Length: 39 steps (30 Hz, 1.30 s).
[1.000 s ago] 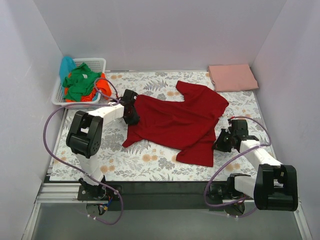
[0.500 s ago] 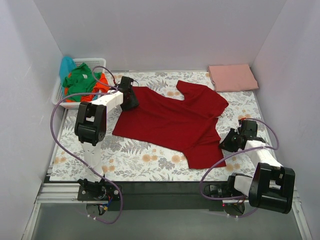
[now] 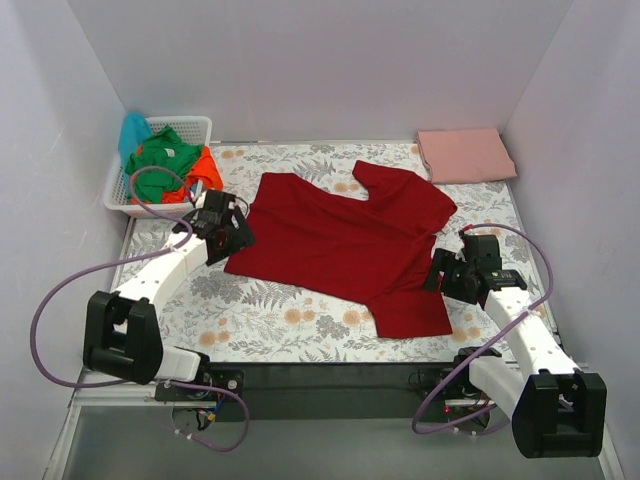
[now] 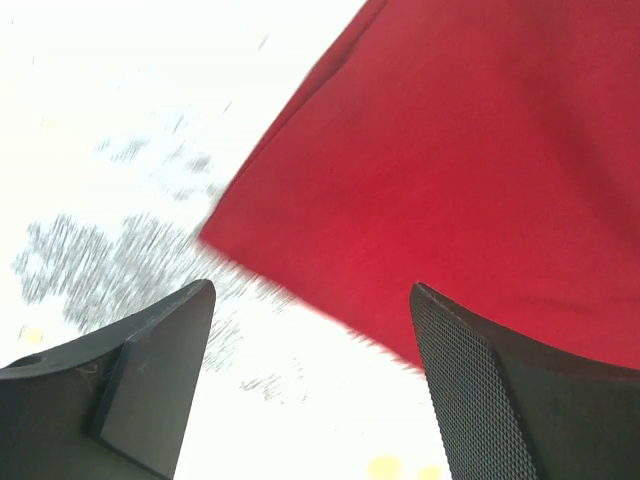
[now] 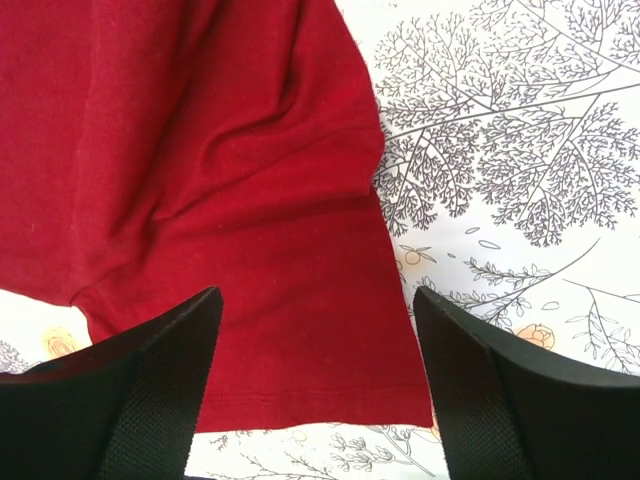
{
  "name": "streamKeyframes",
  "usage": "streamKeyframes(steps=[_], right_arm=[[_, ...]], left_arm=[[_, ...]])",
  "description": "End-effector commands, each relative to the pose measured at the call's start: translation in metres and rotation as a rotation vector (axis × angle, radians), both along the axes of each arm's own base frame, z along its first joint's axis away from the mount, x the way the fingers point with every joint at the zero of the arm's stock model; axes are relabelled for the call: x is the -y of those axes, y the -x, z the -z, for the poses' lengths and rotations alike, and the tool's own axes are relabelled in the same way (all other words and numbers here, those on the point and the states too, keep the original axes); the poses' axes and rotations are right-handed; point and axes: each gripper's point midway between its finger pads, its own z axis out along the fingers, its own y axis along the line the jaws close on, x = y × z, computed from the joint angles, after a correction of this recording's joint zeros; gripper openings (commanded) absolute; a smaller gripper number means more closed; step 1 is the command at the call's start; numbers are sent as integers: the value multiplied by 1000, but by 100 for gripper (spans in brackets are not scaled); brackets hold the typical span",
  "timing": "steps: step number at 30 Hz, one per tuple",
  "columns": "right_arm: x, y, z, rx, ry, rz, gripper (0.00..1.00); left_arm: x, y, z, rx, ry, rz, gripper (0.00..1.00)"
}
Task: Fold and stack the t-shirts
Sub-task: Flatten the tshirt out
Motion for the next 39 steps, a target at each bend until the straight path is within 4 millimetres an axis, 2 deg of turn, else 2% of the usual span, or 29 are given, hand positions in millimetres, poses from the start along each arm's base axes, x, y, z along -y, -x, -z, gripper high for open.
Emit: streamKeyframes(steps=[1,5,9,17,25,28,31,32,33,34,36,39], right_arm=[[3,4,-6,-14,50,-24,85],[-3,8,-2,-36,55,-57,88],[-4,9,1,-47,67,-77,88],[-5,10,2,-46,71,-86,89],[-5,11,2,-45,72,-84,88],[-5,11,2,-45,71,-83,88],[0,10,4,-54,94,-65,88],[0,11,5,-57,96,-66,88],[0,11,6,-60,97,-64,88],[1,11,6,-61,102,-57,88],[2,10,6,-60,104,-52,88],[6,10,7,-65,120,-35,88]], left_arm=[[-16,40,38,-116,-27,-53,78],[-18,45,52,-98,11,-104,76],[-24,32,51,-70,-4,-168,75],[-39,19,68,-97,-71,-246,72],[-36,9,81,-114,-66,-240,65],[-32,12,91,-148,-55,-221,56],[-28,22,101,-187,-29,-216,35],[-26,24,104,-196,-21,-209,28],[-23,27,106,-207,-7,-203,11],[-22,28,106,-212,-4,-194,0],[-24,28,102,-214,-16,-195,0],[-39,28,82,-181,-85,-221,0]])
